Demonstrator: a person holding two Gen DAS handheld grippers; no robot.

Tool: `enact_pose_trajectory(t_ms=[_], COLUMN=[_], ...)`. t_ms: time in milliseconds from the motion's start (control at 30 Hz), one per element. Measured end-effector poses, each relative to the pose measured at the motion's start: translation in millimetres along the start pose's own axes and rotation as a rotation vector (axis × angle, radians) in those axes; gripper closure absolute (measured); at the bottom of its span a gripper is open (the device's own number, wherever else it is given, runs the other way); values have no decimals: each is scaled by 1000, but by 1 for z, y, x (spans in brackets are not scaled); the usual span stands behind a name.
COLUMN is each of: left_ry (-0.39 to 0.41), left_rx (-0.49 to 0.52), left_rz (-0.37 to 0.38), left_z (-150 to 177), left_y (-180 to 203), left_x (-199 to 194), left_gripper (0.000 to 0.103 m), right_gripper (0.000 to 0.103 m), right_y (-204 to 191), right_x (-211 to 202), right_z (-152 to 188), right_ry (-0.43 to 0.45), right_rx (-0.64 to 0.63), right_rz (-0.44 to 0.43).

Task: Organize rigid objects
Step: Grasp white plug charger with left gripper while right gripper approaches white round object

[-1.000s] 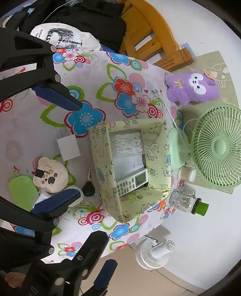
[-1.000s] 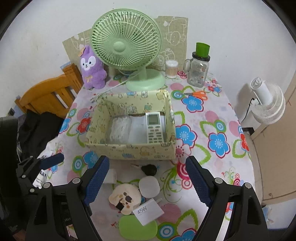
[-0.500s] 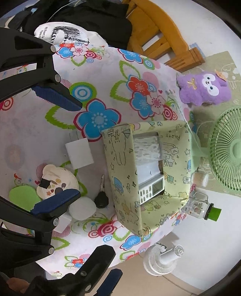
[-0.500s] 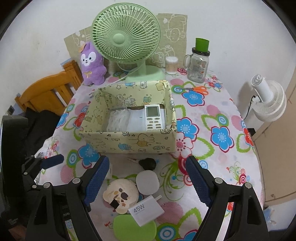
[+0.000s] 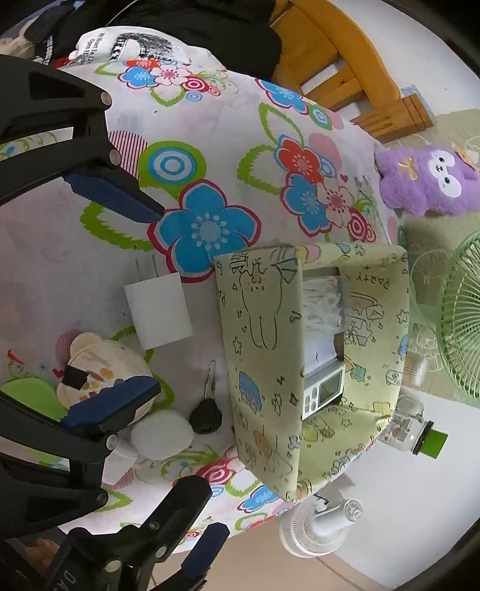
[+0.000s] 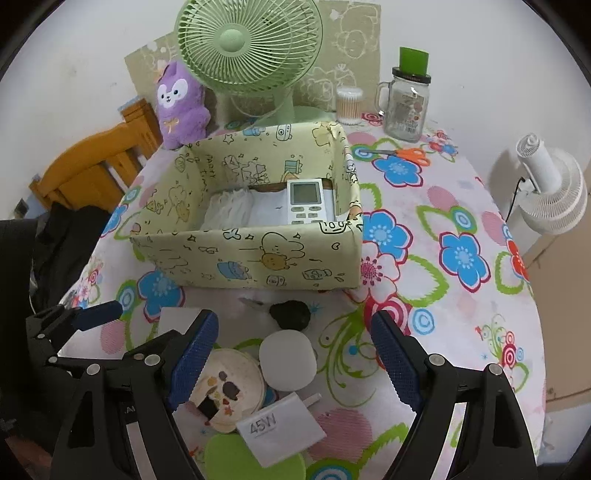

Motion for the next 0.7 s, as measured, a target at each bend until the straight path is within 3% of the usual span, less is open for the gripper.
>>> enact_pose_trajectory(t_ms=[167, 367, 433, 533, 700], left_ry=[29, 11, 17, 34, 2], left_rx=[-14, -20, -14, -10, -11], left_rz=[5, 14, -17, -97, -99], left_z=[2, 3, 4, 4, 3], left_y=[0, 4, 6, 8, 9], left_x=[8, 19, 20, 20, 30], left_gripper=[16, 16, 16, 17, 22], right_gripper=[16, 16, 16, 16, 16], right_y=[7, 12, 16, 17, 20], right_x=[16, 31, 38, 41, 49], right_z=[4, 5, 5, 4, 3], right_ry=[-25, -29, -49, -47, -60], right_rx=[26, 9, 12, -10, -56], right_rz=[-31, -31, -47, 2, 17])
Point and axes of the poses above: each gripper's, at about its wrist camera, not at the fingertips, and x roughly the way its jaws point, y to its right, z to its underside, the point moved 1 cm from there along x, roughly the way its jaws point, and after that the axes turned 6 degrees about -z, right-handed, at the moved point
